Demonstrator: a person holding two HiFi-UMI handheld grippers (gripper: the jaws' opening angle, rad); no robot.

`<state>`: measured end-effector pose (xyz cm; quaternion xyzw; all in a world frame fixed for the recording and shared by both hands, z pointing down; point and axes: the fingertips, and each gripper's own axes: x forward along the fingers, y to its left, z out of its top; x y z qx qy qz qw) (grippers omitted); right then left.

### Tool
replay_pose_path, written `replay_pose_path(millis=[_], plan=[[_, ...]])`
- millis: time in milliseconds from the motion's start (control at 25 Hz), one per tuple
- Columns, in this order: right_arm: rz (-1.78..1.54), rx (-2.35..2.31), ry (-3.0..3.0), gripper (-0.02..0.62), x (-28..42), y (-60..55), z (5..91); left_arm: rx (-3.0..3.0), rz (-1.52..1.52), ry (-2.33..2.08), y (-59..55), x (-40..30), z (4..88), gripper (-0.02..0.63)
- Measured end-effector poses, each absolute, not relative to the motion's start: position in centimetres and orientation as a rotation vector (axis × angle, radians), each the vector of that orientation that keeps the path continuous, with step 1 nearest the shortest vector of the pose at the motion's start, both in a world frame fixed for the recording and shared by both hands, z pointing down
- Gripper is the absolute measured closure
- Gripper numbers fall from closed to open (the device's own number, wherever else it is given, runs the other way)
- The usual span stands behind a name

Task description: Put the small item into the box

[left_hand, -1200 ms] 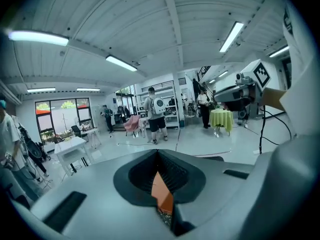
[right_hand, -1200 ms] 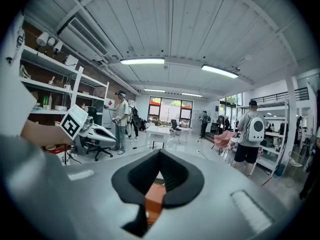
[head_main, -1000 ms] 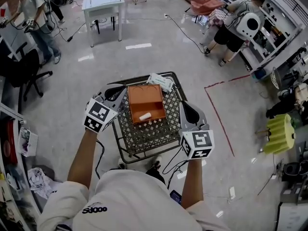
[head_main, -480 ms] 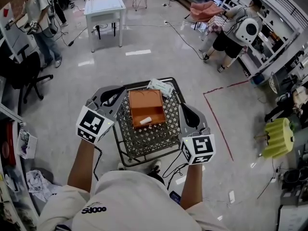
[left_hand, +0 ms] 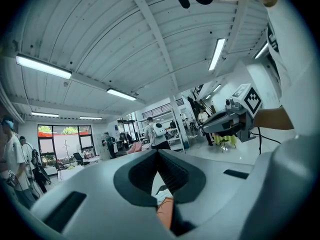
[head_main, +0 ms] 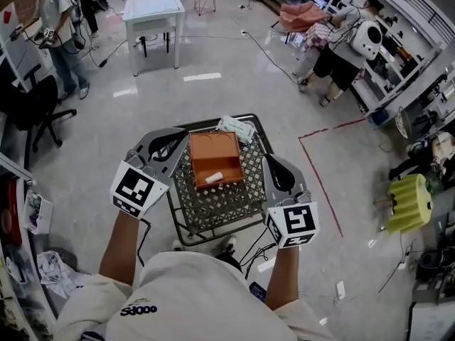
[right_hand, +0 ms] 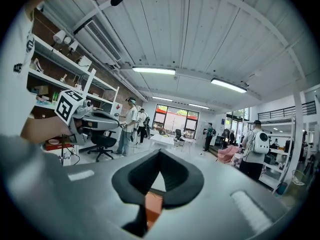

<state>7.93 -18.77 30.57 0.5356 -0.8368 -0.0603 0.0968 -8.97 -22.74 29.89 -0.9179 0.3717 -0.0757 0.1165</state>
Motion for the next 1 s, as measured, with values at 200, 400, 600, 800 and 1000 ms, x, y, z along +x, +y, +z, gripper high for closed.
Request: replay_pose_path(millis=[200,400,600,800,1000], plan=[[-0.173,1.575,-2.471,0.588,7.8,-18.8,31.1,-2.695,-0.226,1.08,-22.6,-9.0,30.1,0.601],[-0.161,1.576,-2.469,0.586,7.9,-18.8,31.6,-2.707,-0.234,1.074,-22.4,-8.8,30.7,0.601],[-0.155,1.577,-2.466,0.586,8.1,-18.8,31.7,-2.72,-0.246,1.066,-22.3,-8.5,31.2,0.6],[-0.147,1.578,-2.457,0.586,7.8,-18.7,31.9,-2.73,-0.258,1.055,-22.1,-8.6,31.7,0.601],[-0.141,1.576,-2.453,0.586,7.5,-19.1,32.1,-2.738,-0.265,1.048,-22.4,-8.7,31.9,0.601]])
